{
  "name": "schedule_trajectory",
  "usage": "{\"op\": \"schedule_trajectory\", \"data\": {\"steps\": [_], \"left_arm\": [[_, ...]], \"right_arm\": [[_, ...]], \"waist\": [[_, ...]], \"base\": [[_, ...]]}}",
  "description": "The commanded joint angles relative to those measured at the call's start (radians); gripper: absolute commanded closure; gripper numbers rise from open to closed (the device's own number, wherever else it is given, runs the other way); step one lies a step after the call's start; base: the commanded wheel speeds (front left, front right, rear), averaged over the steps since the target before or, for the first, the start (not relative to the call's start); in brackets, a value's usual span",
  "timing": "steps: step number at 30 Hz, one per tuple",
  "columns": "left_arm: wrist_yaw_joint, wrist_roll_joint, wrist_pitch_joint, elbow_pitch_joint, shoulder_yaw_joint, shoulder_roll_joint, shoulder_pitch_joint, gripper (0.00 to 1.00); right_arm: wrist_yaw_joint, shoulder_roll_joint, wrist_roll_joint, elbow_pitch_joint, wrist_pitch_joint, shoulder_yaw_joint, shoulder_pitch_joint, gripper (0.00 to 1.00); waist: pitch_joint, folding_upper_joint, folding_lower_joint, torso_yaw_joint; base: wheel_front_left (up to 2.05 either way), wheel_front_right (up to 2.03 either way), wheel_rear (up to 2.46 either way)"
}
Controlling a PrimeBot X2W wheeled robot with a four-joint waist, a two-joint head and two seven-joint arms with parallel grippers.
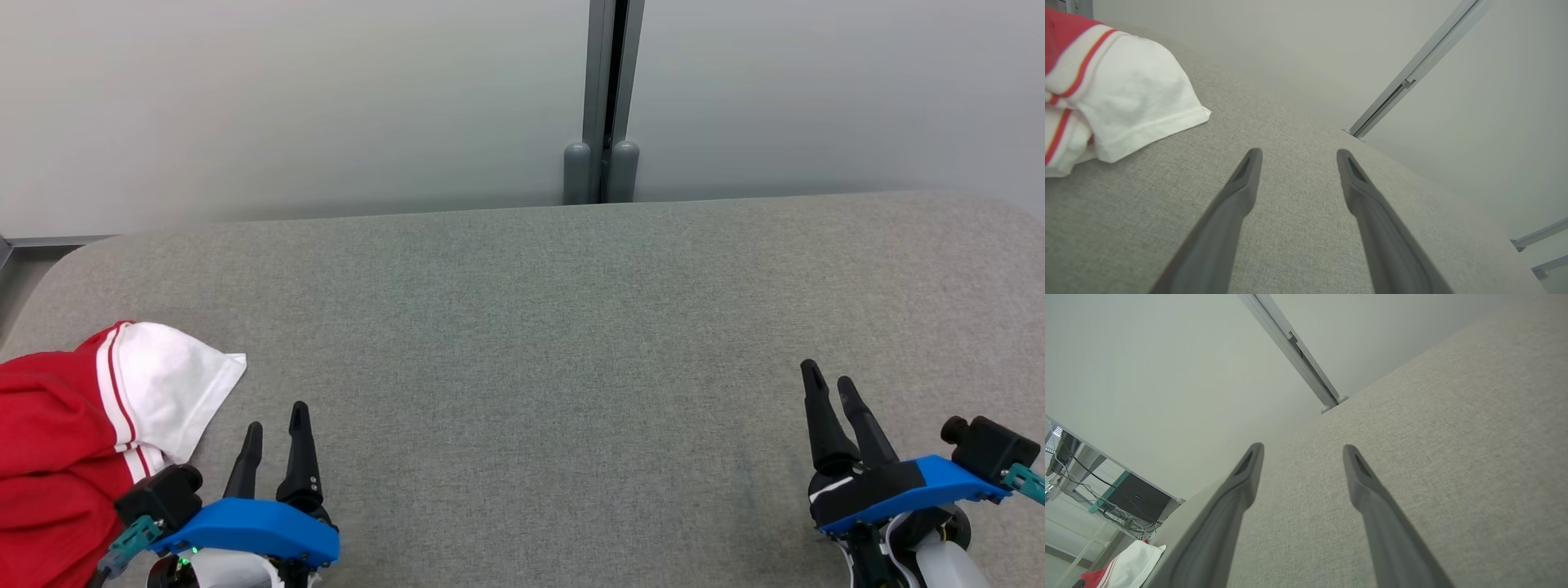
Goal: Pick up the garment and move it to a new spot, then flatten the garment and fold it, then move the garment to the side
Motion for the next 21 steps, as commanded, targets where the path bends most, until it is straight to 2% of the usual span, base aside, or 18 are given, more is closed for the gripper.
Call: {"op": "schedule_trajectory", "data": {"steps": [1,21], "left_arm": [[0.004,0.031,-0.01,-0.005,-0.009,0.005,-0.03,0.0],[0.041,0.253,-0.062,0.021,-0.088,0.001,-0.026,0.0]], "right_arm": [[0.002,-0.002,-0.031,-0.002,-0.01,0.002,-0.026,0.0],[0.002,0.012,-0.287,0.032,-0.062,0.019,-0.033,0.0]], "waist": [[0.001,0.0,0.0,0.0],[0.008,0.0,0.0,-0.005]], "base": [[0.0,0.0,0.0],[0.0,0.0,0.0]]}}
